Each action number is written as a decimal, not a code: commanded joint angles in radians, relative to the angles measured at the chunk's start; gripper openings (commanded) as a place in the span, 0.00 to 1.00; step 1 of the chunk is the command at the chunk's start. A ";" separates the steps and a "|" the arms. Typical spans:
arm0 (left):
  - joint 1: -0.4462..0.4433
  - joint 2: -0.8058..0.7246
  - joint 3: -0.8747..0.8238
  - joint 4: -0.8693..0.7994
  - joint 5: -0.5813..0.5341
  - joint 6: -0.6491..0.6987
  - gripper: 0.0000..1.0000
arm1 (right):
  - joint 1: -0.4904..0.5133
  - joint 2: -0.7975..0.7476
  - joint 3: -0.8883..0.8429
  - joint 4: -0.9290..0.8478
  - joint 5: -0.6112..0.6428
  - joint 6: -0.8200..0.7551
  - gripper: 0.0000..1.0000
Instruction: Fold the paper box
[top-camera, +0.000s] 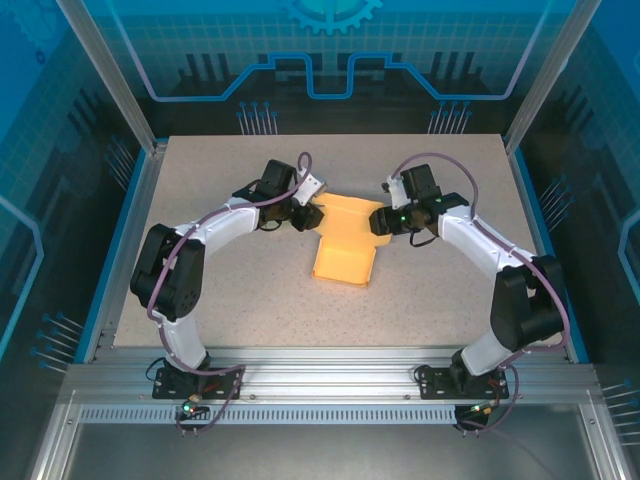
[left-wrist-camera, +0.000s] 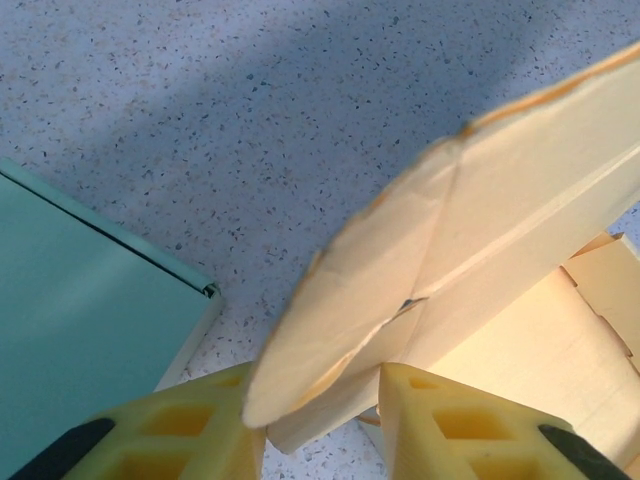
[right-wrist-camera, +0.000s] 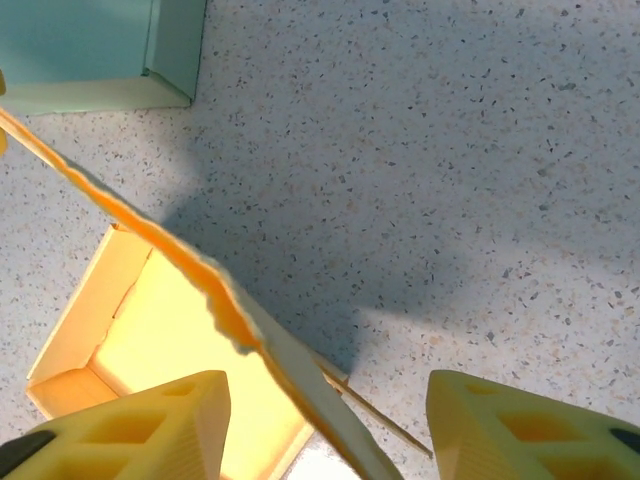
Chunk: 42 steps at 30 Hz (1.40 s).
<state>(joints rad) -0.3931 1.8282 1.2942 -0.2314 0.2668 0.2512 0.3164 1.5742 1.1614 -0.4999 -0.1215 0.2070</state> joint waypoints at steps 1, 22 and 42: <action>-0.006 -0.010 0.009 -0.017 0.009 -0.023 0.31 | 0.023 0.026 0.015 0.000 0.021 0.008 0.51; -0.138 -0.182 -0.158 0.143 -0.305 -0.287 0.00 | 0.127 0.037 0.069 -0.019 0.312 0.050 0.28; -0.145 -0.181 -0.234 0.227 -0.312 -0.248 0.00 | 0.044 -0.013 -0.054 0.075 0.147 0.071 0.46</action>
<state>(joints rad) -0.5343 1.6447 1.0760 -0.0238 -0.0296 -0.0013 0.3729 1.5837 1.1252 -0.4408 0.0628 0.2726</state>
